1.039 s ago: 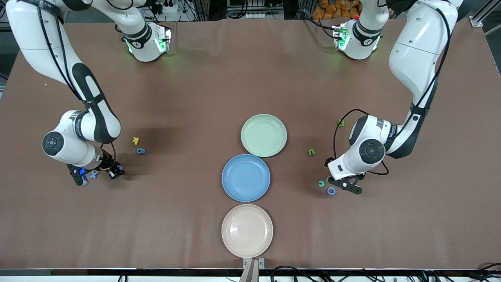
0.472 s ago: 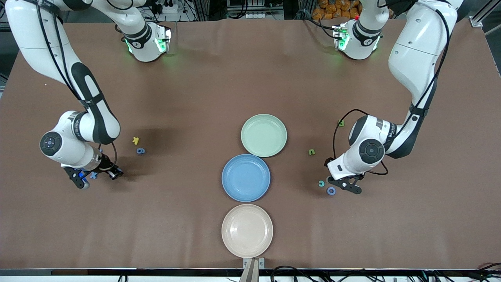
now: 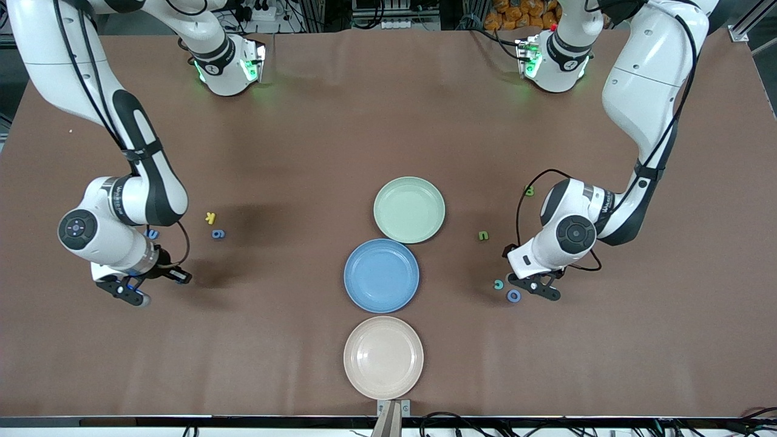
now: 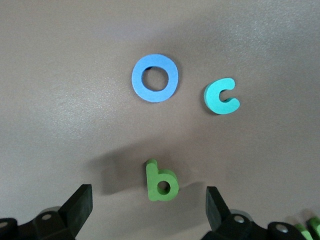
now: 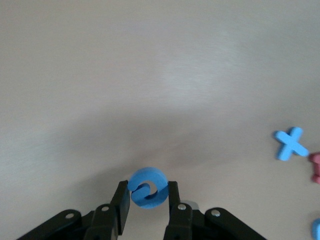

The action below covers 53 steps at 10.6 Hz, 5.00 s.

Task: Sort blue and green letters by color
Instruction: 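Carry the blue g to the blue plate while the left gripper grasps the b, then release the g on the blue plate while the left gripper carries the b, then drop the b on the green plate while the right gripper reaches the blue c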

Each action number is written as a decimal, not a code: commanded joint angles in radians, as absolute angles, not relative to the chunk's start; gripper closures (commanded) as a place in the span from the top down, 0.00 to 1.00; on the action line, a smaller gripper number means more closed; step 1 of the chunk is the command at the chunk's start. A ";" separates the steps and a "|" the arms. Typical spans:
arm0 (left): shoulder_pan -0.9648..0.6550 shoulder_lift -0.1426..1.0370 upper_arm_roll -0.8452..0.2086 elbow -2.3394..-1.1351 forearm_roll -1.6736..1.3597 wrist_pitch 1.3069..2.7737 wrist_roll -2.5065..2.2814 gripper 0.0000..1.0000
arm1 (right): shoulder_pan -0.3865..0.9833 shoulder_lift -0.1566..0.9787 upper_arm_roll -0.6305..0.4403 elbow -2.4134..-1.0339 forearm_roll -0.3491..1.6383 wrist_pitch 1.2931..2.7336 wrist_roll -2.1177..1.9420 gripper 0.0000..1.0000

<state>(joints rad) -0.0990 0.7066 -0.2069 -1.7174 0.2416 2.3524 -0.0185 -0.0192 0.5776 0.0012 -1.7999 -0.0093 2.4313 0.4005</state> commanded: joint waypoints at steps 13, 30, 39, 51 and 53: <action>-0.095 0.701 -0.213 -1.749 0.229 2.393 -0.052 0.00 | 0.412 0.741 0.098 -1.425 -0.051 2.391 0.394 0.00; -0.129 0.571 -0.368 -1.779 0.224 2.290 -0.481 0.00 | 0.470 0.810 0.058 -1.390 -0.051 2.398 0.628 1.00; -0.437 0.615 -0.351 -1.769 0.270 2.272 -0.934 0.00 | 0.137 0.592 0.012 -1.580 -0.044 2.149 -0.004 1.00; -0.273 0.611 -0.350 -1.770 0.344 2.269 -0.904 1.00 | 0.005 0.393 0.061 -2.157 0.048 2.560 -0.120 1.00; -0.229 0.611 -0.348 -1.773 0.345 2.270 -0.856 1.00 | 0.002 0.391 0.072 -2.184 0.048 2.569 -0.120 1.00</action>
